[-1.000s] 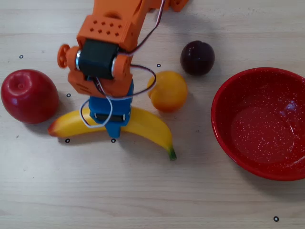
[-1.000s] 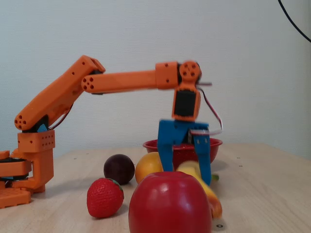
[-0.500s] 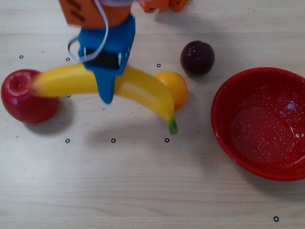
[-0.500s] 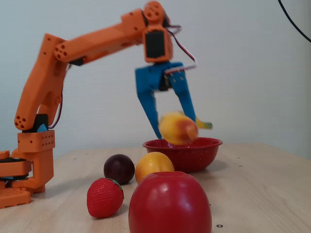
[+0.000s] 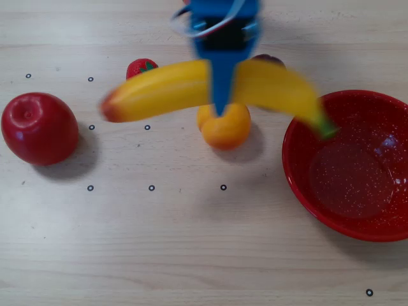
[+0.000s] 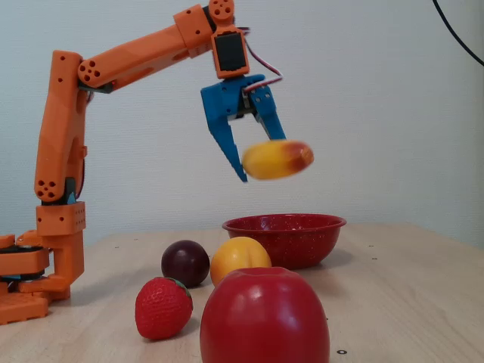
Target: Put the banana in the red bowl.
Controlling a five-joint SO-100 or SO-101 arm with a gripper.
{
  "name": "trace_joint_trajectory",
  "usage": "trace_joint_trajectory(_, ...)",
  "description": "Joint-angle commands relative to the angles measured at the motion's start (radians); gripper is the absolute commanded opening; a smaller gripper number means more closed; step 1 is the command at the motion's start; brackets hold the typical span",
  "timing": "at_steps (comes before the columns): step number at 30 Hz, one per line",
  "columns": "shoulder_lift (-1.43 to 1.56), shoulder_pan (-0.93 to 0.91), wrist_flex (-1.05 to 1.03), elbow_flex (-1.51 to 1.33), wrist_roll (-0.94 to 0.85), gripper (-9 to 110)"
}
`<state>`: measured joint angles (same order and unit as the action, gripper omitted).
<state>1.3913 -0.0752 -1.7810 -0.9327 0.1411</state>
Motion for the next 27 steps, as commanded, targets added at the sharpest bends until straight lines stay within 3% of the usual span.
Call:
trace_joint_trajectory(1,0.147,-0.071,0.054,0.032,0.035,0)
trace_joint_trajectory(14,0.13,-0.36,0.144,-0.16,0.114,0)
trace_joint_trajectory(27,-0.146,-0.456,0.221,-0.046,0.126,0)
